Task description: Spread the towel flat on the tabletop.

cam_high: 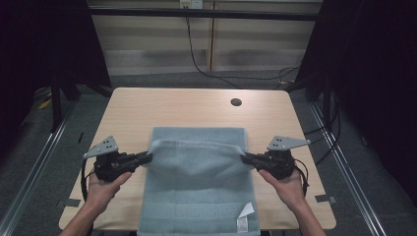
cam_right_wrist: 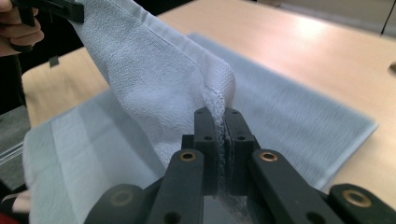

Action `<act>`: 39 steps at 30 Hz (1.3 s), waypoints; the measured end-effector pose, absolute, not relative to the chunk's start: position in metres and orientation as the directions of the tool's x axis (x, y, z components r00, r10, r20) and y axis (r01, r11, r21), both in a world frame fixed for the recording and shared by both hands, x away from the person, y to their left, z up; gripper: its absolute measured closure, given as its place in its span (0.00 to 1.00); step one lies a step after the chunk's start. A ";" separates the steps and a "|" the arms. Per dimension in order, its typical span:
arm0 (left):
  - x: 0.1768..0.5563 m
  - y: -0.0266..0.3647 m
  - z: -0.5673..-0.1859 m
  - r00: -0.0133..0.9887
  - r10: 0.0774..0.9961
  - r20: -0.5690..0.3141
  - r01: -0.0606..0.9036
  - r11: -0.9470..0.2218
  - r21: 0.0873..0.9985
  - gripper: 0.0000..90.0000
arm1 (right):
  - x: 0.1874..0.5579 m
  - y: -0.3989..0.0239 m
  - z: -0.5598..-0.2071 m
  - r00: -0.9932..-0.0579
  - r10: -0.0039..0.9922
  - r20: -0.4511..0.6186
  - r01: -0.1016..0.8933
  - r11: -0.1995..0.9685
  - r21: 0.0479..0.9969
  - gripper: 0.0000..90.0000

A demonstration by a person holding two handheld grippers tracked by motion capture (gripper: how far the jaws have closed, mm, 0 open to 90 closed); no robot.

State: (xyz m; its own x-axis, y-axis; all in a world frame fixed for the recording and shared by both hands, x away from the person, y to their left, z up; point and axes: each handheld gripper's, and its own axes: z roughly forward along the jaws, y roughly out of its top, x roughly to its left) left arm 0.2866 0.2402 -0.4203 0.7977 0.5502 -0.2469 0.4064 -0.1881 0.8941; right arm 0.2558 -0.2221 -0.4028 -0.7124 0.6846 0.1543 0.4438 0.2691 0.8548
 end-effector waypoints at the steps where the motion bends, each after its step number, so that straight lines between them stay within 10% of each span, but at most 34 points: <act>1: 0.284 0.242 -0.425 0.797 0.547 -0.258 0.416 -0.187 0.890 0.92 | 0.254 -0.223 -0.406 -0.709 0.685 0.168 0.452 0.259 0.854 0.96; 26: 0.223 0.240 -0.492 0.831 0.505 -0.233 0.486 -0.455 0.747 0.66 | 0.176 -0.228 -0.480 -0.710 0.646 0.280 0.609 0.364 0.705 0.78; 39: 0.225 0.253 -0.470 0.832 0.505 -0.230 0.441 -0.350 0.827 0.57 | 0.170 -0.250 -0.464 -0.667 0.689 0.284 0.595 0.262 0.760 0.68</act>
State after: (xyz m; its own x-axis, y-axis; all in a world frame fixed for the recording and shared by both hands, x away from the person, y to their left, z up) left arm 0.2253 0.2525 -0.4701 0.8320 0.5050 -0.2297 0.4405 -0.3497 0.8268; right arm 0.1699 -0.2503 -0.4641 -0.6669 0.6888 0.2844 0.5946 0.2617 0.7603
